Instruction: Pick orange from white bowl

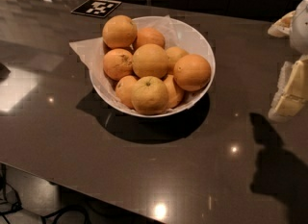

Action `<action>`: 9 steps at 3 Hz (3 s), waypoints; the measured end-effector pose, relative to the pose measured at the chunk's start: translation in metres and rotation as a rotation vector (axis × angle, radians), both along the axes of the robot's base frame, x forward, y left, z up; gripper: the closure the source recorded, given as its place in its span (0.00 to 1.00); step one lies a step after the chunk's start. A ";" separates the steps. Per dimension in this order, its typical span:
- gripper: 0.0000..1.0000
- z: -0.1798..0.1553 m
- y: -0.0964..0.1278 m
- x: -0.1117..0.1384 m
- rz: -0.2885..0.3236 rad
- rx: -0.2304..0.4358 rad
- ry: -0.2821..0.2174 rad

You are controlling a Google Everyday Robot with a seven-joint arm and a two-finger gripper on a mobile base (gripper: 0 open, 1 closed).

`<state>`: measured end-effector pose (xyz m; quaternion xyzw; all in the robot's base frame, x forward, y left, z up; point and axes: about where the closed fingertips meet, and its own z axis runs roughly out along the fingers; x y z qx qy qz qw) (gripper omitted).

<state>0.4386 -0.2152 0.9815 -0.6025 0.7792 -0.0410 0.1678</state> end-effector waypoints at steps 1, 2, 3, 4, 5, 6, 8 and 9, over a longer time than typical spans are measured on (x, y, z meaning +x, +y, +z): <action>0.00 0.000 0.000 0.000 0.000 0.000 0.000; 0.18 0.000 0.000 0.000 0.000 0.000 0.000; 0.41 0.000 0.000 0.000 0.000 0.000 0.000; 0.64 0.000 0.000 0.000 0.000 0.000 0.000; 0.87 0.000 0.000 0.000 0.000 0.000 0.000; 0.87 0.000 0.000 0.000 0.000 0.000 0.000; 0.40 0.000 0.000 0.000 0.000 0.000 0.000; 0.17 0.000 0.000 0.000 0.000 0.000 0.000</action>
Offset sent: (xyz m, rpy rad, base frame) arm 0.0000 0.0000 0.0000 0.0000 0.0000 0.0000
